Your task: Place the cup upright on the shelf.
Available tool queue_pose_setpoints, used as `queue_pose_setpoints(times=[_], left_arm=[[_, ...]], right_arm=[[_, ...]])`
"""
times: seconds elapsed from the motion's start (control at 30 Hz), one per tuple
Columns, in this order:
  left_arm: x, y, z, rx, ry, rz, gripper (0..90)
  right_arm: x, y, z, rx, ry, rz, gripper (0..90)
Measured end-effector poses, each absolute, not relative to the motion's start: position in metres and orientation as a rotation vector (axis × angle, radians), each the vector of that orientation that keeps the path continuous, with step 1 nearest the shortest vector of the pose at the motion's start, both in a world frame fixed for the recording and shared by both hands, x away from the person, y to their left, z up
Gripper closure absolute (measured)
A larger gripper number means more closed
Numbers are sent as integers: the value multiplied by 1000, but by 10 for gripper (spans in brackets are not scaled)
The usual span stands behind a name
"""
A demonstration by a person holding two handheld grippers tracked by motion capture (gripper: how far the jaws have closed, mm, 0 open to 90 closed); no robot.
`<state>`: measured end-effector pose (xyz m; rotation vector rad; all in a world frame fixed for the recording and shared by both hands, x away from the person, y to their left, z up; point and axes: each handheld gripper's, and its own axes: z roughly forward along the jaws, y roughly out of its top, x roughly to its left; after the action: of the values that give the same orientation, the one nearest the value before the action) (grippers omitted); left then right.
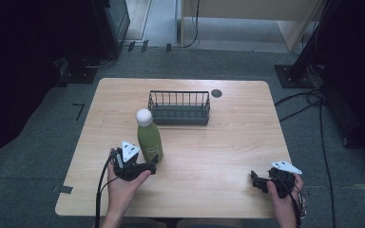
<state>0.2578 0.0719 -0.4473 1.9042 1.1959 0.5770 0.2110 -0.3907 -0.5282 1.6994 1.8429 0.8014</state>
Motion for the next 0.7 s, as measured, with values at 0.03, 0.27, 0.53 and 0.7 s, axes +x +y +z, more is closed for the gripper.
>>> queue_pose_setpoints(times=[0.03, 0.27, 0.53, 0.7], left_arm=[[259, 71, -446, 1903, 1197, 578, 76], [262, 68, -440, 1875, 1203, 601, 139], [267, 65, -429, 1850, 1193, 609, 160], [269, 61, -428, 1849, 1185, 616, 192]], right_arm=[[211, -391, -528, 1699, 1843, 802, 0], [211, -391, -528, 1699, 1843, 802, 0], [211, -391, -528, 1700, 1843, 802, 0], [211, -391, -528, 1700, 1843, 801, 0]])
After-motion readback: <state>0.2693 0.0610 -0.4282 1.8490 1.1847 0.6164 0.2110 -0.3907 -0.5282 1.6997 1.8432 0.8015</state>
